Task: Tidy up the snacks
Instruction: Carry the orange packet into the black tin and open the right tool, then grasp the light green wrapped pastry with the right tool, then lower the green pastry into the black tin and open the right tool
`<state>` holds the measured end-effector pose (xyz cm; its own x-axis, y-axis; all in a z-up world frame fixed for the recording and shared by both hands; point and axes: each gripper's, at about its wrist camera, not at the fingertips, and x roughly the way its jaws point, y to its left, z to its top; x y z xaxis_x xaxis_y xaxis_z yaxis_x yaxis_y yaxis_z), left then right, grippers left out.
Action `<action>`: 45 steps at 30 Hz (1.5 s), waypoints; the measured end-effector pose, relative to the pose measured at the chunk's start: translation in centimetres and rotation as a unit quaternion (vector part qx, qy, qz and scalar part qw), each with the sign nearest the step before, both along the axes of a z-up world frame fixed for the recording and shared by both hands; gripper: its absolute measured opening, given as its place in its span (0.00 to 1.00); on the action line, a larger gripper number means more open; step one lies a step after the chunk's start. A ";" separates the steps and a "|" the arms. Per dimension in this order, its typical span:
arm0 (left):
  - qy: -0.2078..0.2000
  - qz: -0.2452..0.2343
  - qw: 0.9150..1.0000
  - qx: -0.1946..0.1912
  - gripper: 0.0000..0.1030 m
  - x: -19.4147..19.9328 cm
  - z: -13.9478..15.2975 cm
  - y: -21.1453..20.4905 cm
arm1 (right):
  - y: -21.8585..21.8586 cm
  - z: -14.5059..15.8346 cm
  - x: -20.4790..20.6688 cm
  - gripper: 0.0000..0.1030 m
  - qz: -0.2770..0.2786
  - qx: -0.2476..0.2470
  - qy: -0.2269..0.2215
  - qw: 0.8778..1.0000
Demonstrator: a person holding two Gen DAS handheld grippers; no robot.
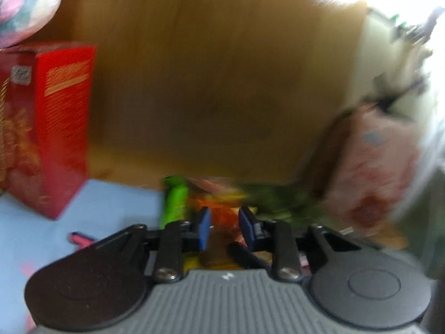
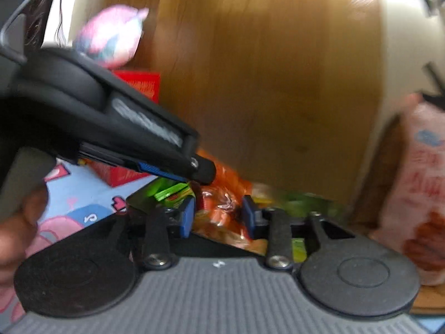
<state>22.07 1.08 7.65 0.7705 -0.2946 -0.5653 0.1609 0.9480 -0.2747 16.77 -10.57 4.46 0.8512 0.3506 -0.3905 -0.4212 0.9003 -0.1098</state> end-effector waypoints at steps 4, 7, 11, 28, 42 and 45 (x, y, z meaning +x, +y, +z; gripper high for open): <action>-0.019 0.016 1.000 -0.016 0.24 -2.0 -0.2 1.8 | -0.8 0.4 -1.7 0.54 0.010 0.026 -0.015 1.000; -0.037 0.021 0.998 -0.041 0.29 -5.1 0.2 3.1 | -2.8 0.9 -4.8 0.55 0.015 0.068 -0.012 0.997; -0.016 0.004 0.999 -0.038 0.35 -10.1 -1.3 4.5 | -5.6 -0.1 -8.9 0.60 0.056 0.136 0.080 0.986; 0.062 -0.042 0.994 -0.081 0.38 -21.5 -6.9 5.1 | -0.8 -4.0 -21.1 0.49 0.114 -0.016 0.098 0.989; 0.051 -0.143 0.986 -0.061 0.38 -22.4 -6.3 -2.5 | -6.9 -3.8 -24.6 0.43 0.024 0.054 0.117 0.991; 0.038 -0.157 0.985 -0.058 0.38 -20.6 -4.9 -3.9 | -7.6 -3.2 -23.8 0.41 0.004 0.054 0.104 0.993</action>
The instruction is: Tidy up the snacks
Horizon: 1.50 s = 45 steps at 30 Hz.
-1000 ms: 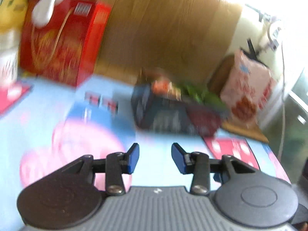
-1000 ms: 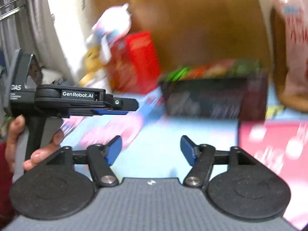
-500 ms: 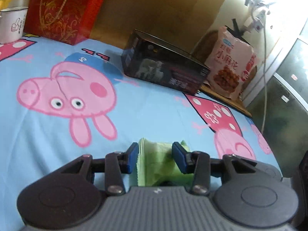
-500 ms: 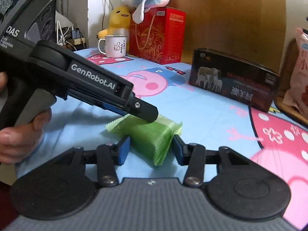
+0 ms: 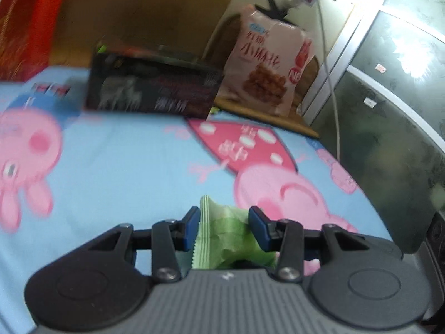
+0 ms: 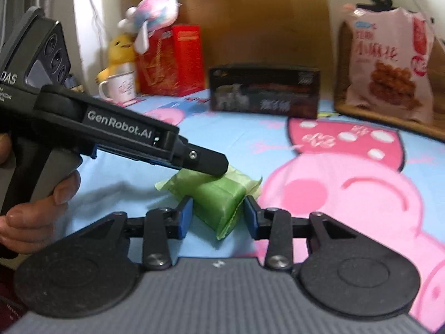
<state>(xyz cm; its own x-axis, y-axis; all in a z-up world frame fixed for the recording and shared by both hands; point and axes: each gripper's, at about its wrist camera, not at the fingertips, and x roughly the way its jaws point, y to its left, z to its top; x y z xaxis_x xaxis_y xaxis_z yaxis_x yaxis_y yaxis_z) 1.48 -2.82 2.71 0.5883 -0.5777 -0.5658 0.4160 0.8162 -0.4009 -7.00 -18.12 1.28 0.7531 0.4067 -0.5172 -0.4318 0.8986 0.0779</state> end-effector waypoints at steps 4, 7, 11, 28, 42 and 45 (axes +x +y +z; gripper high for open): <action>-0.049 0.003 0.999 0.000 0.38 3.5 3.0 -0.7 | -0.1 1.9 3.2 0.41 -0.019 -0.001 -0.045 0.999; -0.080 0.023 0.997 -0.005 0.38 7.5 5.2 -0.6 | -0.2 3.6 7.3 0.41 -0.022 0.010 -0.074 0.997; -0.104 0.053 0.993 -0.009 0.38 13.7 7.0 -0.2 | 0.6 5.6 14.0 0.41 -0.021 0.006 -0.108 0.994; -0.052 0.122 0.991 -0.020 0.42 17.1 4.1 1.8 | 3.5 3.8 17.2 0.53 -0.045 -0.030 -0.153 0.987; -0.124 0.005 0.992 0.009 0.47 2.5 12.2 -1.3 | -11.7 15.0 2.7 0.54 -0.112 0.156 -0.114 0.975; -0.152 -0.008 0.988 0.015 0.48 -0.6 15.0 -2.1 | -14.4 19.9 -1.6 0.58 -0.134 0.086 -0.145 0.976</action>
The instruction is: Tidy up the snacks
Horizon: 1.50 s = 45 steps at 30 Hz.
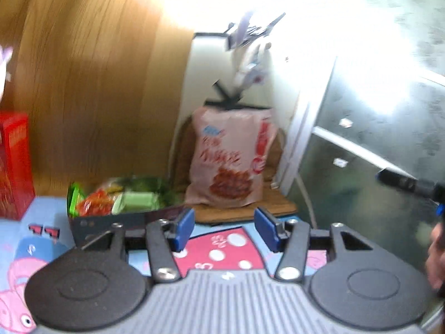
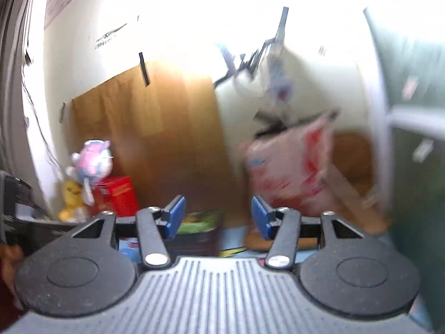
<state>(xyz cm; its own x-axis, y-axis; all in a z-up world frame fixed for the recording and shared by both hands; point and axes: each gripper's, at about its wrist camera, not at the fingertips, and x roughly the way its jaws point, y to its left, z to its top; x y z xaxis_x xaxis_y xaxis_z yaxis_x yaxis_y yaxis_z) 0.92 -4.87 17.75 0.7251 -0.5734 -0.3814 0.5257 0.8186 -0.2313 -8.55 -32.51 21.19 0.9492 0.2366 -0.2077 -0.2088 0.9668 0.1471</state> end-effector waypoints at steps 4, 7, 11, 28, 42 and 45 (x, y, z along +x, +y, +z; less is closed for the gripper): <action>-0.032 -0.004 0.999 0.026 0.52 -3.1 2.2 -0.8 | -1.0 5.6 -4.7 0.65 -0.041 -0.113 -0.012 0.993; -0.045 0.008 0.998 0.048 0.60 -5.1 2.5 -1.0 | -1.3 7.1 -7.8 0.74 -0.044 -0.127 -0.024 0.991; -0.053 0.028 0.995 0.075 0.71 -6.9 0.9 -1.4 | -0.3 3.4 -7.5 0.78 -0.010 -0.086 -0.006 0.996; 0.012 0.197 0.969 0.146 1.00 -7.3 -9.9 3.4 | 13.2 -15.8 -3.8 0.86 0.053 0.064 0.070 0.994; 0.058 0.217 0.959 0.172 1.00 -6.0 -12.5 4.2 | 12.2 -17.8 -3.5 0.88 0.028 0.100 0.112 0.988; 0.056 0.228 0.955 0.179 1.00 -5.7 -12.8 4.4 | 12.2 -18.2 -3.3 0.89 0.030 0.103 0.120 0.987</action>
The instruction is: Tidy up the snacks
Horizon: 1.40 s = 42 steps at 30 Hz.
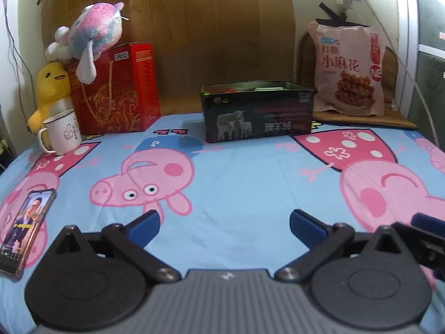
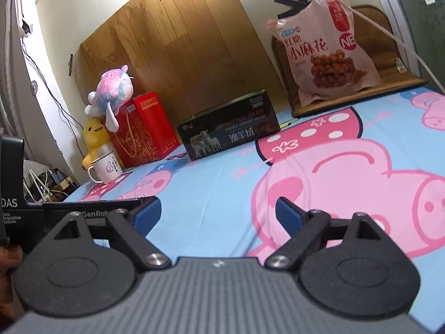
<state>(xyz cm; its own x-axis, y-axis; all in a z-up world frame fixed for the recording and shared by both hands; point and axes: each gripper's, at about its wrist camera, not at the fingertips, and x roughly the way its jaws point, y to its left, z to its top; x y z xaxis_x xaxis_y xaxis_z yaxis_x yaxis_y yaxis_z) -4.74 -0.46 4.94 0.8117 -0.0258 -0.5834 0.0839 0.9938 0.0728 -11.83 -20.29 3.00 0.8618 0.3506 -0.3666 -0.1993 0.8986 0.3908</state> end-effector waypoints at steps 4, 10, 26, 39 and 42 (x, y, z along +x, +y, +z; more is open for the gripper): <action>0.008 0.013 1.000 0.021 1.00 0.7 -0.6 0.1 | -0.2 -0.4 0.4 0.89 0.004 0.003 0.006 1.000; 0.030 0.022 0.998 0.048 1.00 1.5 -1.6 -0.3 | -0.4 -0.8 0.8 0.90 0.007 0.007 0.015 1.000; 0.054 0.025 0.997 0.054 1.00 2.6 -2.6 0.1 | -0.5 -1.4 1.9 0.91 0.016 0.004 0.034 0.999; 0.035 0.037 0.996 0.070 1.00 2.5 -2.5 0.2 | -0.2 -1.5 2.3 0.91 0.022 0.000 0.041 0.999; 0.034 0.037 0.996 0.070 1.00 2.5 -2.5 0.3 | -0.3 -1.5 2.4 0.91 0.023 0.000 0.041 0.999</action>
